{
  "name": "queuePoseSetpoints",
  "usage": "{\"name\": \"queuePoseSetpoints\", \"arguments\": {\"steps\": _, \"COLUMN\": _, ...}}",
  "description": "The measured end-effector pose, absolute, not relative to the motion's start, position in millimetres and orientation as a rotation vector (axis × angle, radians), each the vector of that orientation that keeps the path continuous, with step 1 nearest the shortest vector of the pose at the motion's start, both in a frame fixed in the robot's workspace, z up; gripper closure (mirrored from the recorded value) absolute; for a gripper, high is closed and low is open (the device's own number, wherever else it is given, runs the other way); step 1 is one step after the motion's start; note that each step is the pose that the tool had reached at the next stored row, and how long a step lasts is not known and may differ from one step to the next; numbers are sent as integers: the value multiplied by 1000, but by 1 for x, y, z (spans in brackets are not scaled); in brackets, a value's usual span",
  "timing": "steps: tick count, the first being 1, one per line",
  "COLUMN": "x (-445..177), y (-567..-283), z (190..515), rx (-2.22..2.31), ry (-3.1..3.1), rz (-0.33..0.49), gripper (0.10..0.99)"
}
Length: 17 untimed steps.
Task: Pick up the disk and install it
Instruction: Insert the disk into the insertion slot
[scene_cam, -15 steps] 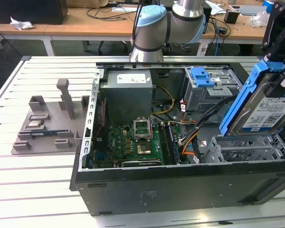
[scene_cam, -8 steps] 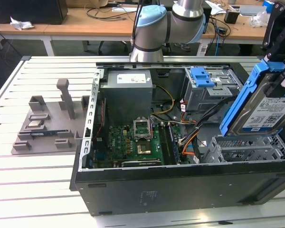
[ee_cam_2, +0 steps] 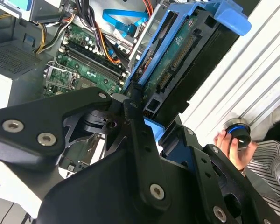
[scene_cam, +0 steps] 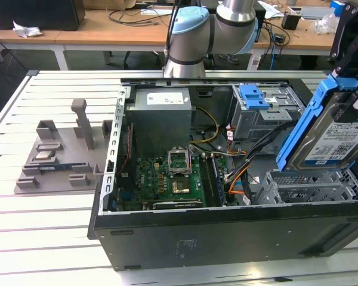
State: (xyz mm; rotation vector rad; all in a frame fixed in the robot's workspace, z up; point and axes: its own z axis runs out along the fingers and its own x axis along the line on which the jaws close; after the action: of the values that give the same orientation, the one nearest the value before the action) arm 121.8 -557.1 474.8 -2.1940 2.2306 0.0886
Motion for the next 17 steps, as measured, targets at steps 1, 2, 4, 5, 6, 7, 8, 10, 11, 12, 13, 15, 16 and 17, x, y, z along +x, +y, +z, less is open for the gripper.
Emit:
{"name": "queuePoseSetpoints", "arguments": {"steps": 1, "x": 122, "y": -557, "z": 472, "rx": -2194, "ry": 2231, "rz": 88, "gripper": 718}}
{"name": "queuePoseSetpoints", "arguments": {"steps": 2, "x": 123, "y": -557, "z": 470, "rx": -2195, "ry": 2231, "rz": 87, "gripper": 718}}
{"name": "queuePoseSetpoints", "arguments": {"steps": 4, "x": 124, "y": -557, "z": 458, "rx": -2195, "ry": 2231, "rz": 87, "gripper": 718}}
{"name": "queuePoseSetpoints", "arguments": {"steps": 5, "x": 124, "y": -557, "z": 456, "rx": -2195, "ry": 2231, "rz": 87, "gripper": 718}}
{"name": "queuePoseSetpoints", "arguments": {"steps": 6, "x": 124, "y": -557, "z": 454, "rx": -2195, "ry": 2231, "rz": 87, "gripper": 718}}
{"name": "queuePoseSetpoints", "arguments": {"steps": 7, "x": 124, "y": -557, "z": 451, "rx": -2195, "ry": 2231, "rz": 87, "gripper": 718}}
{"name": "queuePoseSetpoints", "arguments": {"steps": 8, "x": 124, "y": -557, "z": 450, "rx": -2195, "ry": 2231, "rz": 87, "gripper": 718}}
{"name": "queuePoseSetpoints", "arguments": {"steps": 10, "x": 124, "y": -556, "z": 447, "rx": -2195, "ry": 2231, "rz": 86, "gripper": 718}}
{"name": "queuePoseSetpoints", "arguments": {"steps": 11, "x": 125, "y": -556, "z": 446, "rx": -2195, "ry": 2231, "rz": 86, "gripper": 718}}
{"name": "queuePoseSetpoints", "arguments": {"steps": 12, "x": 125, "y": -556, "z": 445, "rx": -2195, "ry": 2231, "rz": 86, "gripper": 718}}
{"name": "queuePoseSetpoints", "arguments": {"steps": 13, "x": 125, "y": -556, "z": 444, "rx": -2195, "ry": 2232, "rz": 86, "gripper": 718}}
{"name": "queuePoseSetpoints", "arguments": {"steps": 15, "x": 125, "y": -556, "z": 441, "rx": -2195, "ry": 2232, "rz": 86, "gripper": 718}}
{"name": "queuePoseSetpoints", "arguments": {"steps": 16, "x": 125, "y": -556, "z": 440, "rx": -2195, "ry": 2231, "rz": 86, "gripper": 718}}
{"name": "queuePoseSetpoints", "arguments": {"steps": 17, "x": 125, "y": -556, "z": 437, "rx": -2195, "ry": 2232, "rz": 86, "gripper": 718}}
